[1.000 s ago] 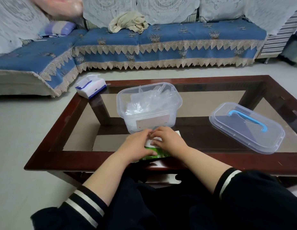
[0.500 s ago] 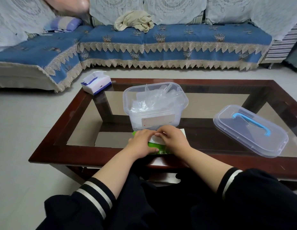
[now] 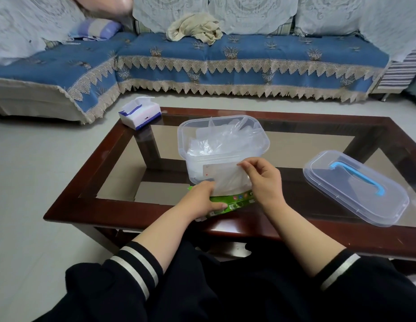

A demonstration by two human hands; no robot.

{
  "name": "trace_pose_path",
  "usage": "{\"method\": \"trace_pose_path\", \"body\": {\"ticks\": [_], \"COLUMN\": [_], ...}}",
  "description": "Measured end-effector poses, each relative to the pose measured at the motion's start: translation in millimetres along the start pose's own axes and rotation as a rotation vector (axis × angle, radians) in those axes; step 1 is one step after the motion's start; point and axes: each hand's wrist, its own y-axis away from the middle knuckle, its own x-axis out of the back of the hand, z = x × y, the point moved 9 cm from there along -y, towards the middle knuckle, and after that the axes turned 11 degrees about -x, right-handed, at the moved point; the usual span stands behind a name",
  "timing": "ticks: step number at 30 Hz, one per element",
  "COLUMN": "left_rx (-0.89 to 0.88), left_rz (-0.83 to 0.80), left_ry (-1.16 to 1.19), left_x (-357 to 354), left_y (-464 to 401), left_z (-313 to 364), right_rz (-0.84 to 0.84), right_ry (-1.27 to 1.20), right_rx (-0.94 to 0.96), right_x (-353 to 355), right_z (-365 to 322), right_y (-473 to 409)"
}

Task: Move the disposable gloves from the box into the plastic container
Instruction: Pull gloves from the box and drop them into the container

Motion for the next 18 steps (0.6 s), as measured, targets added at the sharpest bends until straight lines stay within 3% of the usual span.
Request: {"method": "trace_pose_path", "body": {"ticks": [9, 15, 18], "left_rx": [0.022, -0.072, -0.038], "left_rz": [0.029, -0.061, -0.067], "left_ry": [-0.016, -0.155, -0.217], "left_x": [-3, -10, -11], "left_y": [-1, -2, -4], "left_z": [-4, 2, -4], "right_rz": [0.01, -0.168, -0.234], "right_ry": [-0.041, 0.287, 0.594], "right_rx": [0.047, 0.032, 0.013], "right_x": [-1, 2, 2], "right_z": [-16, -17, 1], "right_y": [2, 3, 10]}}
